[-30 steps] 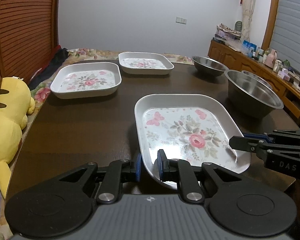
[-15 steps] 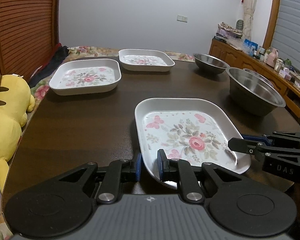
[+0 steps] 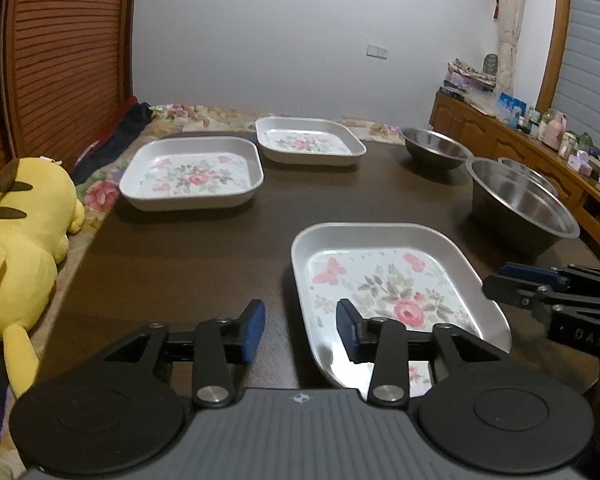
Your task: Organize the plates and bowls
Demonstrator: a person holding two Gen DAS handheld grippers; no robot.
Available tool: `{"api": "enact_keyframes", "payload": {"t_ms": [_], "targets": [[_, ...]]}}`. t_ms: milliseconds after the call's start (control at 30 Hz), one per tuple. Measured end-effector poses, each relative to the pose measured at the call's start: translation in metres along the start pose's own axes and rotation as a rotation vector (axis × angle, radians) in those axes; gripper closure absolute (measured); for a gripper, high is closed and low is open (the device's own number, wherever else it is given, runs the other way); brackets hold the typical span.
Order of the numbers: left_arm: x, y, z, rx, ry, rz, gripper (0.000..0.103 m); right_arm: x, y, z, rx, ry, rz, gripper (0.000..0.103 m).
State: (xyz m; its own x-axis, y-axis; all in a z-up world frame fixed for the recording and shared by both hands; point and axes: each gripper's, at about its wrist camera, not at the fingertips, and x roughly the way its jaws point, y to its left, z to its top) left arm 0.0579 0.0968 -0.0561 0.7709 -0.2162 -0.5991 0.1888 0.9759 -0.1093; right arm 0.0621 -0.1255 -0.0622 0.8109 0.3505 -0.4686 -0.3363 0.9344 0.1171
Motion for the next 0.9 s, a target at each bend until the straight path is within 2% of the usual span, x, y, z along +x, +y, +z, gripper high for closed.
{"api": "enact_keyframes", "payload": {"t_ms": [133, 267, 333, 433, 567, 800, 900], "targets": [[-0.005, 0.005, 0.008, 0.0, -0.026, 0.011, 0.051, -0.005, -0.006, 0.008, 0.002, -0.031, -0.014, 0.065], [-0.007, 0.013, 0.021, -0.002, -0.052, 0.026, 0.048, -0.008, -0.011, 0.023, 0.01, -0.044, 0.005, 0.058], [-0.008, 0.016, 0.028, 0.004, -0.065, 0.031, 0.044, -0.008, -0.011, 0.033, -0.007, -0.049, 0.016, 0.057], [-0.007, 0.023, 0.04, 0.015, -0.082, 0.045, 0.042, -0.007, -0.006, 0.049, -0.052, -0.044, 0.03, 0.049], [-0.003, 0.039, 0.054, 0.014, -0.108, 0.071, 0.036, 0.0, 0.001, 0.077, -0.096, -0.056, 0.059, 0.049], [0.022, 0.071, 0.078, 0.024, -0.101, 0.095, 0.035, 0.032, 0.023, 0.116, -0.147, -0.035, 0.131, 0.049], [0.035, 0.086, 0.089, 0.036, -0.09, 0.078, 0.035, 0.051, 0.034, 0.13, -0.134, -0.001, 0.17, 0.049]]}}
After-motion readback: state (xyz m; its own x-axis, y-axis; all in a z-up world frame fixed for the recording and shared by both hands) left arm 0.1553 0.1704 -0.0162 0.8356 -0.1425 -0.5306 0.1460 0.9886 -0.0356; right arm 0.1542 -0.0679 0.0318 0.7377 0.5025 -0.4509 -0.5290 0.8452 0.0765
